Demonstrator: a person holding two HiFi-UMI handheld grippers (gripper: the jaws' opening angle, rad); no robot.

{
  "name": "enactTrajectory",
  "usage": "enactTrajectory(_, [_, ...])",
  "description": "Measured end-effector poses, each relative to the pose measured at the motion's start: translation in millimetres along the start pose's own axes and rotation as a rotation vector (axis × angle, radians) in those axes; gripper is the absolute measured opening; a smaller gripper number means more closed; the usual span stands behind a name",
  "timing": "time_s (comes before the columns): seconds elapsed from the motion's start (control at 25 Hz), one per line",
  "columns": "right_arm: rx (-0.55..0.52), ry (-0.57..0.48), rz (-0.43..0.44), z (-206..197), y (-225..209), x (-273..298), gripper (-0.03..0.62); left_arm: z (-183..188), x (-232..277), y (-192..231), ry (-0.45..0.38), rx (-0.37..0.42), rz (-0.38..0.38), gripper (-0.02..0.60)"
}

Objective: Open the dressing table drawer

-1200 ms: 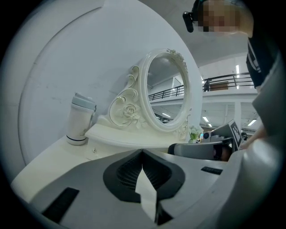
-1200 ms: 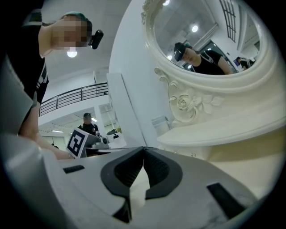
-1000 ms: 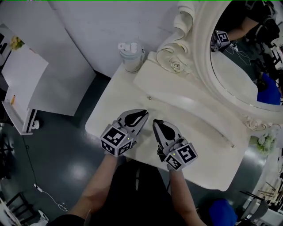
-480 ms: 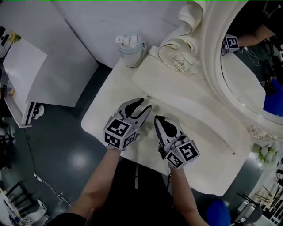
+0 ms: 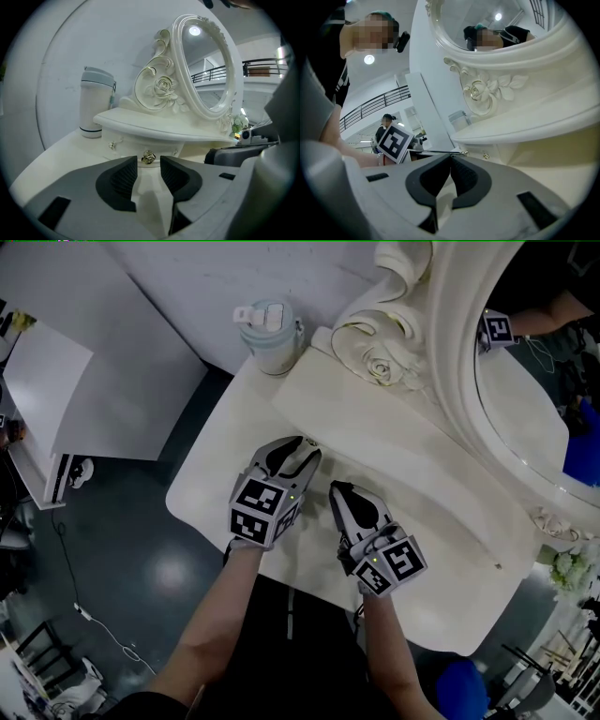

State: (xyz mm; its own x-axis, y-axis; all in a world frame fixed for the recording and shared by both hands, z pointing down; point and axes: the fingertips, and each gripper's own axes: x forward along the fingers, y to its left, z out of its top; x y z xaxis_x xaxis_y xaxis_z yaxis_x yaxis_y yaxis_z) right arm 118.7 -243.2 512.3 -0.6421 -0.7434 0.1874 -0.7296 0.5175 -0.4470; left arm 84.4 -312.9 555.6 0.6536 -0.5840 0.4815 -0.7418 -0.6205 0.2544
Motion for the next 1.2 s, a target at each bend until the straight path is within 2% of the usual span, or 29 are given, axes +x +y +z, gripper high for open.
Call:
enactTrajectory(0.4, [0.009, -0.005, -0.025, -1.7, -8.5, -9.4, 0.006, 1.3, 16.1, 3.1, 0.049, 0.026, 0.037, 0.140])
enactTrajectory(0.6, [0.010, -0.007, -0.033, -3.5, -8.8, -12.8, 0.006, 1.0, 16.4, 1.2, 0.053, 0.017, 0.032, 0.117])
enactTrajectory(1.2, [0.019, -0.019, -0.031, -6.4, 4.7, -16.6, 0.006, -11.1, 1.9, -1.4, 0.095, 0.005, 0.022, 0.114])
